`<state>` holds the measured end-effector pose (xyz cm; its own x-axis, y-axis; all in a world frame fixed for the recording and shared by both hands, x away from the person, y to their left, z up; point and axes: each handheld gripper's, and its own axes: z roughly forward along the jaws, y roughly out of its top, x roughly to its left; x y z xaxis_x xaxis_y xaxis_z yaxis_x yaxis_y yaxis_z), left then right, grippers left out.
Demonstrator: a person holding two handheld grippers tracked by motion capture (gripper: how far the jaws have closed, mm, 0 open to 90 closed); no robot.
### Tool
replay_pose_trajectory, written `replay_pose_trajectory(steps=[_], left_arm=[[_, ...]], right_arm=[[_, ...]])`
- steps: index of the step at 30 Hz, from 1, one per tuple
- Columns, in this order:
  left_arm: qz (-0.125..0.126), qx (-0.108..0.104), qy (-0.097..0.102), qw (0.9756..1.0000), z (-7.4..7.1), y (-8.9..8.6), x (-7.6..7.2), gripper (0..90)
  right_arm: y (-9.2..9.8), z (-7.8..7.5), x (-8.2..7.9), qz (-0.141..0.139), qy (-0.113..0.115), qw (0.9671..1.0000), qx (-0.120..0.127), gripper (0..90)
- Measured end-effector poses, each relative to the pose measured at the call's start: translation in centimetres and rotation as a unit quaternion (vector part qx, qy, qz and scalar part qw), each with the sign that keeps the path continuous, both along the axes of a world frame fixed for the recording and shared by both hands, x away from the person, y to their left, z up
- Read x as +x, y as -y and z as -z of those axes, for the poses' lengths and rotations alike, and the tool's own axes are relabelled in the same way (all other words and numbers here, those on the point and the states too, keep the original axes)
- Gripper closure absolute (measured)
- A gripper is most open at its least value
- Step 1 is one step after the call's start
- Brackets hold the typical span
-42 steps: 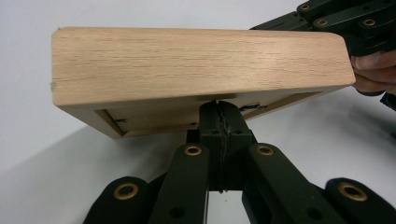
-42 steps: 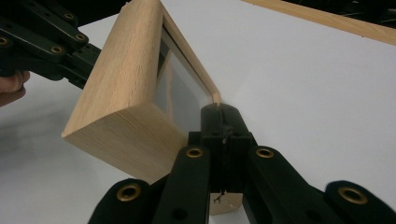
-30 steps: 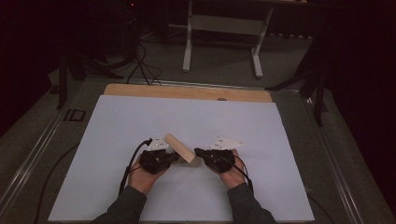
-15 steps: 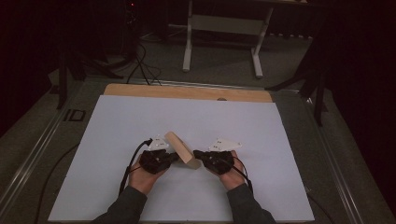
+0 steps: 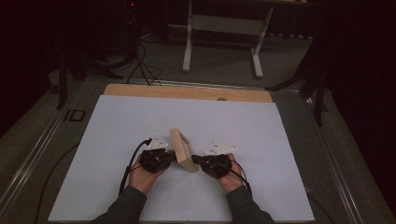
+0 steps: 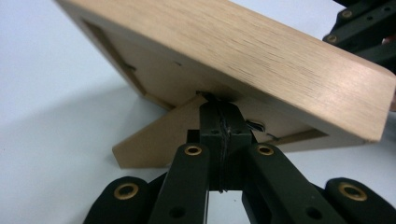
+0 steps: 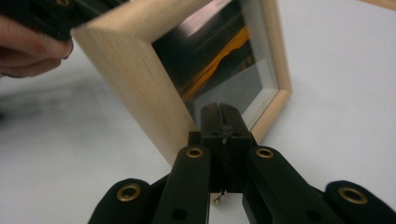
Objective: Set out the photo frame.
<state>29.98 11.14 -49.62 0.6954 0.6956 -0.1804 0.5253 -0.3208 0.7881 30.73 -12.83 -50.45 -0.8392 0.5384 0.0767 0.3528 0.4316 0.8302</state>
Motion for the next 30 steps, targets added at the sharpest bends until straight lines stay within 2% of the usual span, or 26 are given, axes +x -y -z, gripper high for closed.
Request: replay_pose_trajectory(steps=[8,15,26,30], left_arm=[[-0.009,-0.005,-0.003,0.9999,0.2,-0.3,0.2,89.4],[-0.015,-0.006,-0.001,0.9999,0.2,-0.4,0.3,89.4],[-0.021,-0.011,-0.003,0.9997,0.3,-0.7,0.4,88.8],[-0.028,-0.009,0.0,0.9996,0.3,-0.9,0.4,84.1]], right_arm=[[-0.9,0.3,-0.6,-0.018,0.007,0.9996,-0.019,89.6],[-1.7,0.4,-1.1,-0.029,0.009,0.9993,-0.022,89.6],[-2.0,0.5,-1.3,-0.028,0.013,0.9993,-0.023,89.4],[-1.9,0.4,-1.2,-0.027,0.015,0.9992,-0.024,86.1]])
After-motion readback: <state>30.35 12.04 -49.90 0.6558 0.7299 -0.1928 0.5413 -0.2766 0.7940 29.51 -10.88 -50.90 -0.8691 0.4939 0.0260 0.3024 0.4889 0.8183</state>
